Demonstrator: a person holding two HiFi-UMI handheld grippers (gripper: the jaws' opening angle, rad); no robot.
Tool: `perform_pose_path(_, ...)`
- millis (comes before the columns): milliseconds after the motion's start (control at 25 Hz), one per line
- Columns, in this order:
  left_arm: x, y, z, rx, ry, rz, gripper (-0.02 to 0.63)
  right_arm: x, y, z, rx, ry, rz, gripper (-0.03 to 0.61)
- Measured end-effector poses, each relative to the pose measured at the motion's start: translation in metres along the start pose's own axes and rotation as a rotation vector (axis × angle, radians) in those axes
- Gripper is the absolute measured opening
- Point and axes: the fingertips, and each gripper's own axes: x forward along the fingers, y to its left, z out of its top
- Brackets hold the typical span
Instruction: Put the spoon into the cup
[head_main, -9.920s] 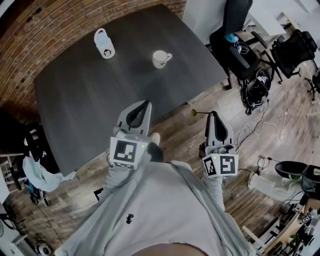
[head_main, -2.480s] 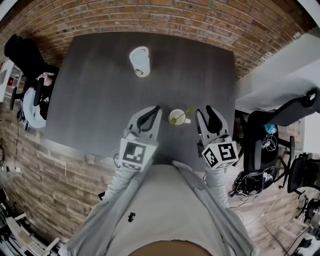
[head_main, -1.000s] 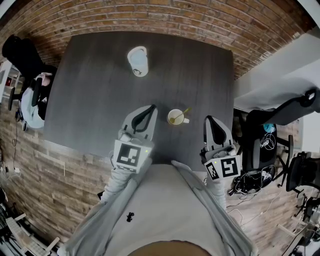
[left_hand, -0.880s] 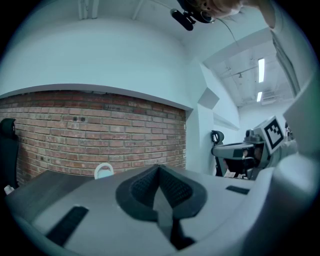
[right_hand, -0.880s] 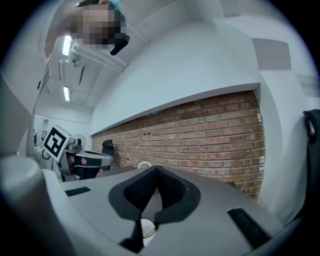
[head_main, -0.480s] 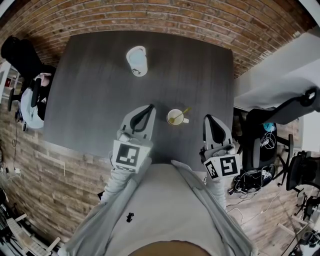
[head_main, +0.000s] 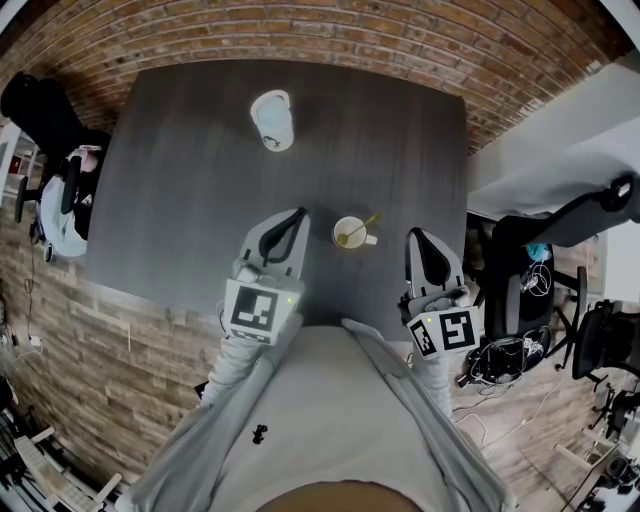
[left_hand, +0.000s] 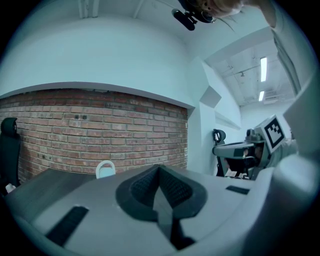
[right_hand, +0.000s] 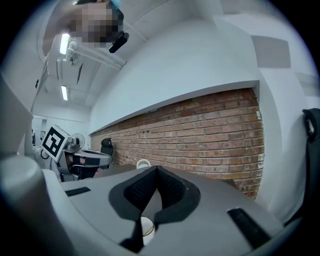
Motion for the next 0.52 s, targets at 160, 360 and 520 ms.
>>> perform_pose_path(160,0.0008,-0.0003,-0.0017,-0.012,0.006,0.003,0.02,0.0011,-0.0003,-0.0032,0.002,0.008,-0.002,0.017)
perform_pose_path(360,-0.0002,-0.0009,-0.0019,-0.016,0.011,0.004,0.02,0.0011,-0.0003,-0.0052,0.007,0.012,0.0,0.017)
perform_pose_path(520,0.001,-0.0016,-0.0034,0.008,0.007,-0.008,0.02,0.0014,-0.0015,-0.0052,0.018,0.005,0.01,0.017)
